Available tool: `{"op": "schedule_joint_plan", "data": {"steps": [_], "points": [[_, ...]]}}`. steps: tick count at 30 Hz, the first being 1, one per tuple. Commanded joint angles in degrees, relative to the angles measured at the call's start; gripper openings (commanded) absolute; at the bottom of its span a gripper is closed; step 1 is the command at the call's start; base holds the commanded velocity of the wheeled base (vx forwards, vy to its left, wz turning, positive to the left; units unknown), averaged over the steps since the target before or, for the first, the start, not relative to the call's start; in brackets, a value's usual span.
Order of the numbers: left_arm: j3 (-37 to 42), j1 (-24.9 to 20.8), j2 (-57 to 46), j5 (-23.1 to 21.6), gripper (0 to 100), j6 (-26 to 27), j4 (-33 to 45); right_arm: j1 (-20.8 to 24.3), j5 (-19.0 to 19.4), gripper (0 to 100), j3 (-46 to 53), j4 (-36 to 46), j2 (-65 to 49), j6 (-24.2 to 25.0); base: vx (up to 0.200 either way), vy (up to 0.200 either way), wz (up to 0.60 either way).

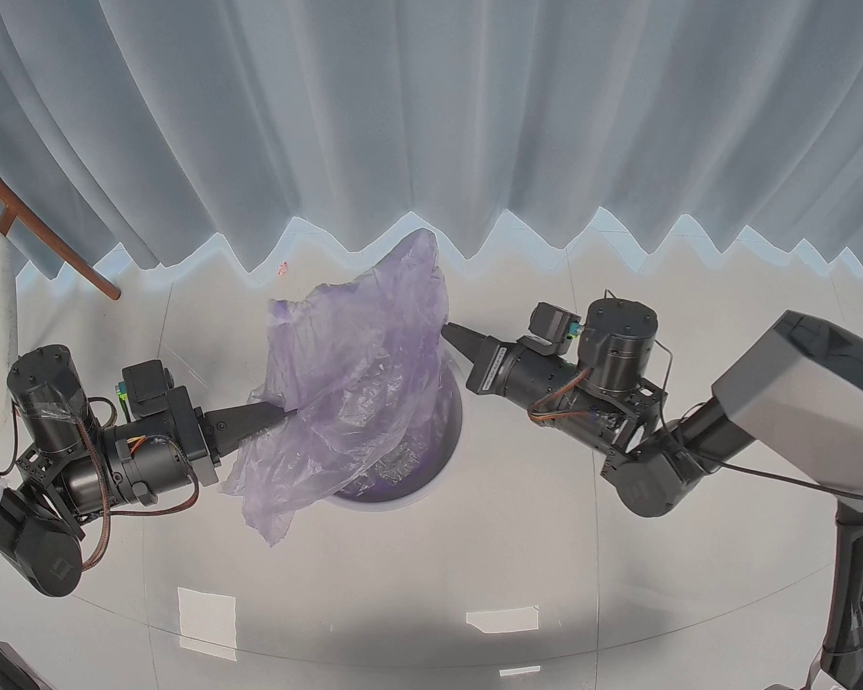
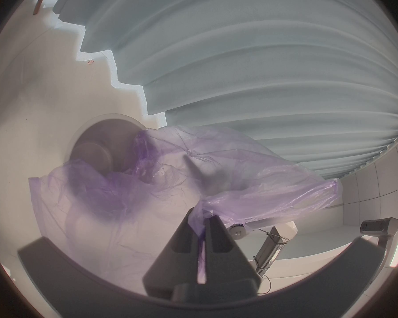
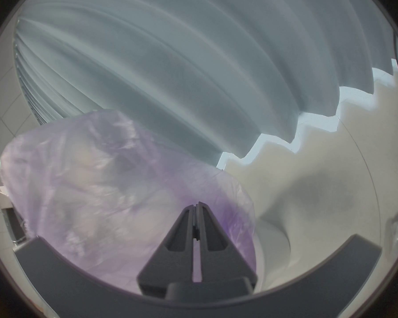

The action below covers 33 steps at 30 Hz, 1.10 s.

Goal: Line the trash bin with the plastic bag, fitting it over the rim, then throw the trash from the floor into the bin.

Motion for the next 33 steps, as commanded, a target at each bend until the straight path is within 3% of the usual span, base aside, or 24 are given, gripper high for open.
{"op": "schedule_joint_plan", "data": {"steps": [1,7,15,25,33], "points": [[2.1,-2.2,-1.8,-0.1,0,0.0,0.6,-0.3,-1.8,0,-16.0,-0.7,12.1,-1.5,0.0,0.0,0.0],[2.5,-3.0,-1.7,-0.1,0,-0.1,0.6,2.5,-0.9,0,-13.4,-0.7,11.5,-0.6,0.0,0.0,0.0],[2.0,-2.5,-1.4,0.0,0,0.0,0.5,9.7,6.9,0,5.0,-5.3,5.0,0.8,0.0,0.0,0.0],[1.7,-2.3,-1.1,0.0,0,0.1,0.4,14.0,6.4,0,8.7,-6.6,7.6,0.7,0.0,0.0,0.0],[0.7,-1.3,-0.5,0.0,0,0.1,0.4,12.4,3.4,0,7.0,-6.5,5.9,0.7,0.0,0.0,0.0]]}}
